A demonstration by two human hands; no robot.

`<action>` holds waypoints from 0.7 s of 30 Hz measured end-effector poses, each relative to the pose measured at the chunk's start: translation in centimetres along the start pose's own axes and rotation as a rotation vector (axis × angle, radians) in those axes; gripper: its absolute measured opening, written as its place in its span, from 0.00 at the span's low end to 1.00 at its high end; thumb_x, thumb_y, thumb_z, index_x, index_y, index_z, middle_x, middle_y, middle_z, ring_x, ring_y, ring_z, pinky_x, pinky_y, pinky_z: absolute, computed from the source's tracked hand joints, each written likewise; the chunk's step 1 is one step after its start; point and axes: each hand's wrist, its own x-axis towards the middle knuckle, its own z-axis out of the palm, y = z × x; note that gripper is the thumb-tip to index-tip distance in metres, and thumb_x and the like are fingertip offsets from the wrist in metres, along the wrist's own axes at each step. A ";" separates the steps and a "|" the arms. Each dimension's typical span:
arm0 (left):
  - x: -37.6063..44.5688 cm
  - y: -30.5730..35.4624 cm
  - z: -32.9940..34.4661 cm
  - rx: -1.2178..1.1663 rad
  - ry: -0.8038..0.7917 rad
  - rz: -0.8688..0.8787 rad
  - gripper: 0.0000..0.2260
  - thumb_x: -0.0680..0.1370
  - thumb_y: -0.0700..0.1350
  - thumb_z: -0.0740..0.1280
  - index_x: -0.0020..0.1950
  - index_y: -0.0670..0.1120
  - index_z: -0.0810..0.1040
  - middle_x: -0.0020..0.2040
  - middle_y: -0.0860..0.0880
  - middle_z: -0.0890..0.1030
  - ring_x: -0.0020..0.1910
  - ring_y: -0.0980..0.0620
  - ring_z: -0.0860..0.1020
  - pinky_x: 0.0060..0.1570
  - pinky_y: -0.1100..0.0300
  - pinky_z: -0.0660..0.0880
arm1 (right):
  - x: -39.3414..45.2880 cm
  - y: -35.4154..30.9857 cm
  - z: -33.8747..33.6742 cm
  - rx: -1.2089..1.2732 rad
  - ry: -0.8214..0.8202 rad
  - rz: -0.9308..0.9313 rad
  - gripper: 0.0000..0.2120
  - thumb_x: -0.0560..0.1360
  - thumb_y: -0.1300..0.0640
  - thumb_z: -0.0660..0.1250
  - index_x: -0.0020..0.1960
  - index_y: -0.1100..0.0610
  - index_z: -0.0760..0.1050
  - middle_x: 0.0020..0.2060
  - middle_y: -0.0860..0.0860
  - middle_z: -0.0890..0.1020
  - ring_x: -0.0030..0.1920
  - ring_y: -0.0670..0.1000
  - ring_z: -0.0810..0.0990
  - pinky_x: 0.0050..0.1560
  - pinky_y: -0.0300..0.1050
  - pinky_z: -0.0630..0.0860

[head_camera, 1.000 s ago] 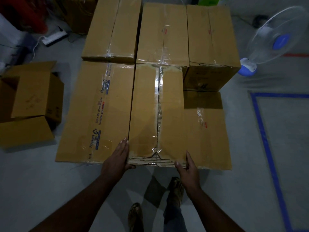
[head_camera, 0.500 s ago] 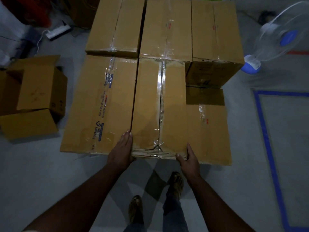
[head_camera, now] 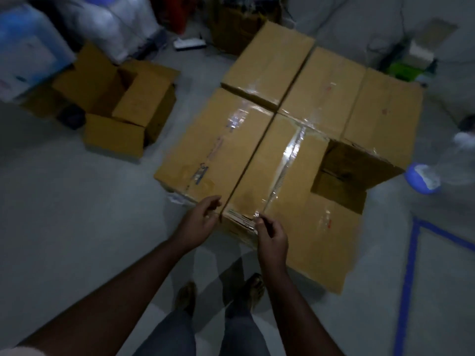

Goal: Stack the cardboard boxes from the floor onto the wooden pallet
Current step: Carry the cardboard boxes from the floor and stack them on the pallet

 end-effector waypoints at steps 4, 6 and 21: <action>-6.4 -1.1 -5.8 -0.131 0.252 -0.066 0.18 0.81 0.36 0.66 0.71 0.46 0.75 0.61 0.49 0.82 0.62 0.56 0.80 0.61 0.61 0.77 | -4.3 -5.3 6.9 0.009 -0.244 -0.039 0.07 0.82 0.49 0.68 0.56 0.50 0.83 0.51 0.48 0.87 0.55 0.50 0.85 0.58 0.52 0.81; -9.7 -2.3 -8.8 -0.150 0.370 -0.075 0.16 0.80 0.36 0.67 0.67 0.46 0.78 0.59 0.49 0.83 0.59 0.54 0.81 0.62 0.55 0.78 | -6.9 -7.8 10.7 0.012 -0.375 -0.109 0.06 0.81 0.51 0.69 0.55 0.51 0.83 0.50 0.49 0.87 0.55 0.51 0.85 0.57 0.49 0.81; -46.9 -23.1 -31.0 -0.354 0.990 -0.266 0.10 0.80 0.37 0.68 0.52 0.51 0.84 0.50 0.56 0.86 0.51 0.56 0.84 0.55 0.57 0.80 | -41.0 -2.5 39.2 -0.230 -0.937 -0.188 0.08 0.83 0.55 0.67 0.58 0.57 0.82 0.50 0.50 0.88 0.51 0.52 0.86 0.49 0.46 0.82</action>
